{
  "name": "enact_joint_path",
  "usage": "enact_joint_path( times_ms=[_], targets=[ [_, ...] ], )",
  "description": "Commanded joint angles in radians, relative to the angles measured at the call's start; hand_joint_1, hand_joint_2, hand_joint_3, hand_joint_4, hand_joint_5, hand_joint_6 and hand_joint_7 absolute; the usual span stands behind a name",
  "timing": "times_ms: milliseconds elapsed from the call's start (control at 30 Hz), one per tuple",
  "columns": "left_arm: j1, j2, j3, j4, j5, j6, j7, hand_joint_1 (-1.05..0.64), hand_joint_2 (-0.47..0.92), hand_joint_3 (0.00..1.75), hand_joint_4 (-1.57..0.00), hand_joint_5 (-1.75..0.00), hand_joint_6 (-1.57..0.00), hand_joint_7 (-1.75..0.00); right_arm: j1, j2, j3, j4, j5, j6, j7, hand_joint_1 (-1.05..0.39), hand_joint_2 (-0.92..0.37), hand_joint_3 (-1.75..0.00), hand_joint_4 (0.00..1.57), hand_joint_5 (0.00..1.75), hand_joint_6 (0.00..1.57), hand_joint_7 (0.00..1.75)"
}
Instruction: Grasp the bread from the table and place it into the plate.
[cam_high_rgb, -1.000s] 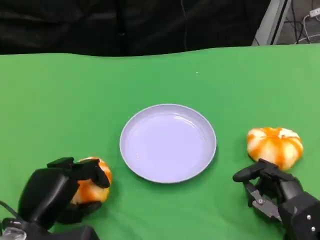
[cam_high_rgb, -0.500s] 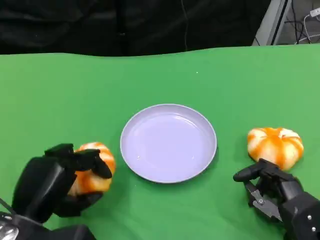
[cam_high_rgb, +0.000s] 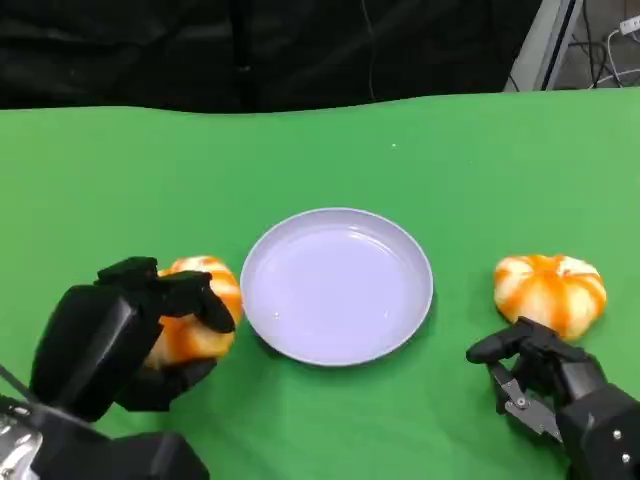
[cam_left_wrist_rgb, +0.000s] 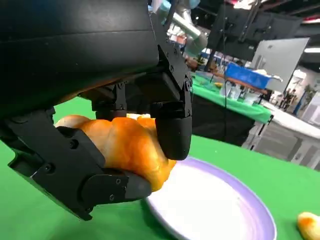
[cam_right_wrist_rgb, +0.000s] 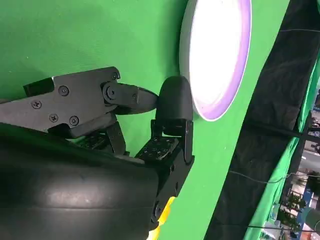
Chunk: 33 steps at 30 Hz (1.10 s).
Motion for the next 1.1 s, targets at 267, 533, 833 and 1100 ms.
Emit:
enact_joint_path(
  times_ms=[267, 533, 833, 1100],
  targets=[
    [-0.045, -0.013, 0.001, 0.033, -0.001, -0.059, 0.010, -0.16, 0.53, 0.94, -0.82, -1.70, -0.90, -1.18, 0.015, -0.008, 0.003, 0.012, -0.006, 0.031, -0.002, -0.30, -0.92, -0.41, 0.67, 1.75, 0.78, 1.09],
    [-0.083, -0.022, -0.013, 0.083, 0.023, -0.131, 0.043, -0.15, 0.57, 0.86, -0.78, -1.74, -0.84, -1.27, 0.011, -0.011, 0.003, 0.024, -0.005, 0.026, -0.002, -0.31, -0.92, -0.40, 0.67, 1.75, 0.78, 1.09],
    [-0.162, -0.030, -0.047, 0.194, 0.061, -0.217, 0.085, -0.18, 0.58, 0.84, -0.79, -1.71, -0.79, -1.31, 0.015, -0.009, 0.006, 0.019, -0.009, 0.025, -0.007, -0.31, -0.92, -0.40, 0.67, 1.75, 0.78, 1.09],
    [-0.244, -0.054, -0.089, 0.312, 0.084, -0.274, 0.129, -0.19, 0.52, 0.91, -0.85, -1.60, -0.84, -1.23, 0.021, -0.008, 0.013, 0.002, -0.015, 0.033, -0.019, -0.30, -0.92, -0.41, 0.67, 1.75, 0.78, 1.10]
  ],
)
